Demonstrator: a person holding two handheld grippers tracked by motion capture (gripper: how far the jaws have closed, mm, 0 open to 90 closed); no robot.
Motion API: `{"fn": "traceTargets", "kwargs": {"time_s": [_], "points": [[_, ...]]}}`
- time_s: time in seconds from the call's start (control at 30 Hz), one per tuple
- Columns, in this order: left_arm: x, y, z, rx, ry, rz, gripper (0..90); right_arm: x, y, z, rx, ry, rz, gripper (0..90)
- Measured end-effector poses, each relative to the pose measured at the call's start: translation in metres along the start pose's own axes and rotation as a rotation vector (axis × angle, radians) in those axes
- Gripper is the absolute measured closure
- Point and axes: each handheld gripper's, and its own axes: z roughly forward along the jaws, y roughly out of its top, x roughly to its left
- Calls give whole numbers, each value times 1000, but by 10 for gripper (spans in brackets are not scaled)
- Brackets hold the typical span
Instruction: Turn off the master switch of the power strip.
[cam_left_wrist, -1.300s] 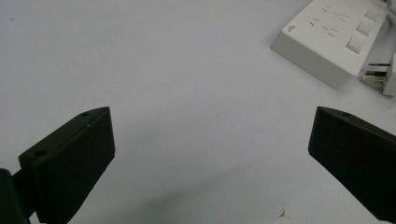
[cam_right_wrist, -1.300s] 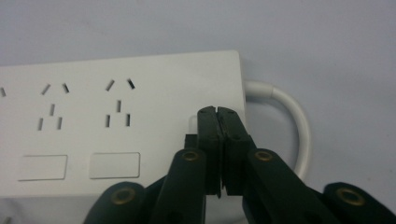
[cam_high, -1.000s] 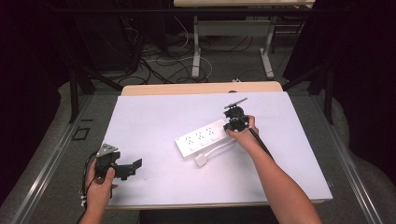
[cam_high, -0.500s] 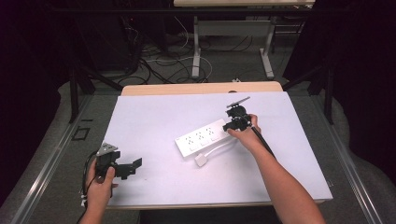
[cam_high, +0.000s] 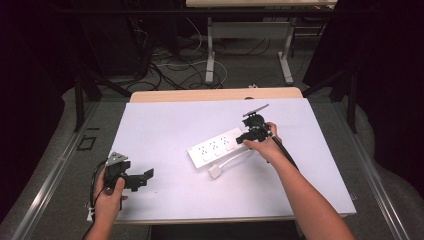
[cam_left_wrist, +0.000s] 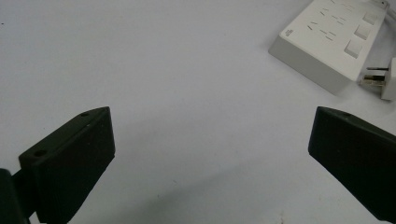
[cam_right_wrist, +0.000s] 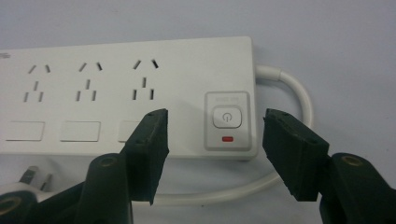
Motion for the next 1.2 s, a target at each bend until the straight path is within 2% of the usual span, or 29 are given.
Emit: {"fn": "traceTargets", "kwargs": {"time_s": [0.03,0.07,0.1,0.13,0.17,0.23,0.3,0.37,0.43,0.57,0.6,0.63,0.7,0.77,0.83,0.87,0.93,0.97,1.07,1.13,1.2], "points": [[0,0,0,1,0,3,5,1,0,-1,-4,9,2,421],[1,1,0,1,3,25,5,1,0,-1,-4,9,2,421],[1,1,0,7,-1,22,5,1,-1,-4,-20,9,-43,414],[1,2,0,6,-1,22,5,3,-1,-5,-13,5,-26,415],[-1,1,1,-5,-4,5,5,4,-2,-6,-13,13,-22,403],[-1,1,1,-4,-4,3,5,5,-2,-8,-6,10,-26,381],[1,2,0,21,-11,25,5,10,-4,-10,-17,14,-47,349],[0,1,2,5,-3,21,5,13,-5,-12,-19,21,-58,323],[1,2,0,21,-12,26,5,15,-5,-14,-29,23,-70,304],[0,2,0,17,-10,23,5,19,-5,-20,-59,25,-77,210],[0,2,0,17,-10,24,5,19,-5,-20,-59,25,-77,210],[-1,2,1,11,-11,10,5,20,-5,-22,-61,22,-81,191],[-1,1,1,3,-9,8,5,23,-6,-28,-80,15,-97,151],[-1,1,0,1,-8,2,5,23,-8,-32,-76,6,-123,128],[-1,1,0,0,-7,9,5,25,-9,-33,-83,17,-111,95],[-1,1,0,-6,-5,8,5,26,-12,-36,-80,29,-125,10],[0,1,0,-4,-4,14,5,25,-14,-37,-80,24,-142,0],[0,1,0,-4,-3,14,5,26,-16,-39,-87,38,-134,0],[0,2,0,1,-5,16,5,27,-21,-45,-88,14,-158,0],[-1,1,0,-1,-7,7,5,28,-24,-48,-106,17,-156,0],[-1,1,0,-1,-7,9,5,28,-30,-54,-101,7,-170,0]]}}
